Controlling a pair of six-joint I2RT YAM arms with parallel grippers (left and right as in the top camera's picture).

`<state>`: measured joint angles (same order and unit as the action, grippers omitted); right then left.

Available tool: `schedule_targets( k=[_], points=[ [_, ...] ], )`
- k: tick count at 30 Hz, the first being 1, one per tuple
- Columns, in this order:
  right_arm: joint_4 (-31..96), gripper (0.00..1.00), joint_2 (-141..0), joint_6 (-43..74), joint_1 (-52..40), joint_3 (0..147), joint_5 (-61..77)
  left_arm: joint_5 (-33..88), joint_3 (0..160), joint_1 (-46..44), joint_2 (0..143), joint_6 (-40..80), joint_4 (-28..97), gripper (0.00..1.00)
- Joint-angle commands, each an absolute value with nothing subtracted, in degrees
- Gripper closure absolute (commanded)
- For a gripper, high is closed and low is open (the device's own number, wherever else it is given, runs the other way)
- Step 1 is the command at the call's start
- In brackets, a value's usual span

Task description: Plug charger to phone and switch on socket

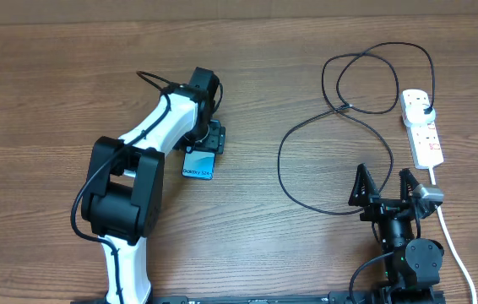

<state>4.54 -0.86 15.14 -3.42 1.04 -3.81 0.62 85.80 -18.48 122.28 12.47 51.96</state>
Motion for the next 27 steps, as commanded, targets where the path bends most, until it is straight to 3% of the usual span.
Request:
schedule_targets(
  k=[1,13,27],
  points=[
    [4.38,0.0,-0.45,14.55,-3.53,0.45,-3.9,14.5,84.03,-18.65,130.67,11.68,54.04,0.35],
    [4.38,0.0,-0.43,14.55,-3.53,0.45,-3.9,36.91,92.68,-18.65,130.67,-3.31,64.64,0.38],
    [4.38,0.0,-0.43,14.55,-3.53,0.45,-3.9,57.25,92.86,-18.65,130.67,-6.9,68.97,0.38]
  ],
)
